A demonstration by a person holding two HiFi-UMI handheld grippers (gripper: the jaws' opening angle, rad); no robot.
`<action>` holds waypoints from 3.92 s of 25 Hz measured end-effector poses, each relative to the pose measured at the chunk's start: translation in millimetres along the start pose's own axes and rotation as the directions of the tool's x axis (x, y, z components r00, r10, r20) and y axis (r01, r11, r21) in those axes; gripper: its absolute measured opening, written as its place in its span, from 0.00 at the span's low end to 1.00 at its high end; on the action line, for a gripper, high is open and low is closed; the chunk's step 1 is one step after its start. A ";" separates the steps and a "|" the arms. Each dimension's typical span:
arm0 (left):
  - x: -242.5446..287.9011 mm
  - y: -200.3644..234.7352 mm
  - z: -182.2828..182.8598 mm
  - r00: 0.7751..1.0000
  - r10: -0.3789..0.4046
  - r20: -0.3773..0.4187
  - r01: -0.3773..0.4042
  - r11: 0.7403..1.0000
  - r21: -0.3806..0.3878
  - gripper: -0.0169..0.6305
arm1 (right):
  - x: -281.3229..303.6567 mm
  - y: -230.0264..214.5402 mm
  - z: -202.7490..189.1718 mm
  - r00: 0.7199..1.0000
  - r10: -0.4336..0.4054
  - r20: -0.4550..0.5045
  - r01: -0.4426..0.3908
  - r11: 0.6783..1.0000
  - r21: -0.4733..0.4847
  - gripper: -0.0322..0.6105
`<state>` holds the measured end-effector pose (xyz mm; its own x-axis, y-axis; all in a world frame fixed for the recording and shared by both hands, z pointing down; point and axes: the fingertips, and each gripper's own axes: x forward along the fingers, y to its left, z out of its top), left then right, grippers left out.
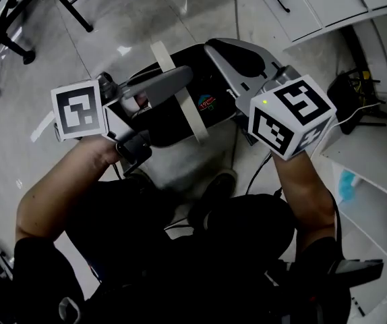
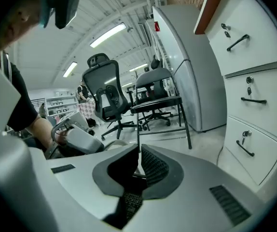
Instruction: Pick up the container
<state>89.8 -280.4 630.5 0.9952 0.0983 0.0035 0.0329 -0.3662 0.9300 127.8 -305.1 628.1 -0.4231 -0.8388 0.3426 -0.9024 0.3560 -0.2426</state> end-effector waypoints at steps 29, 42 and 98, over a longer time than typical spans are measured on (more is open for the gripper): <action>-28.4 -61.8 -12.0 0.991 0.135 -0.017 -0.136 0.984 -0.119 0.15 | -113.9 25.4 137.6 0.964 -0.260 -0.050 0.264 0.957 0.119 0.07; -31.3 -228.4 22.6 0.994 0.102 -0.050 -0.106 0.990 -0.093 0.15 | -139.6 62.1 266.3 0.969 -0.246 -0.023 0.246 0.962 0.120 0.07; -12.0 -176.2 -6.0 0.997 0.072 0.023 -0.075 0.966 0.248 0.15 | -159.7 12.5 139.0 0.849 -0.202 0.489 0.189 0.979 0.076 0.06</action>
<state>71.4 -211.5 468.8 0.9968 0.0505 0.0619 -0.0201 -0.5908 0.8066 195.4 -223.9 444.1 -0.1372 -0.9851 -0.1040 -0.9571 0.1589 -0.2422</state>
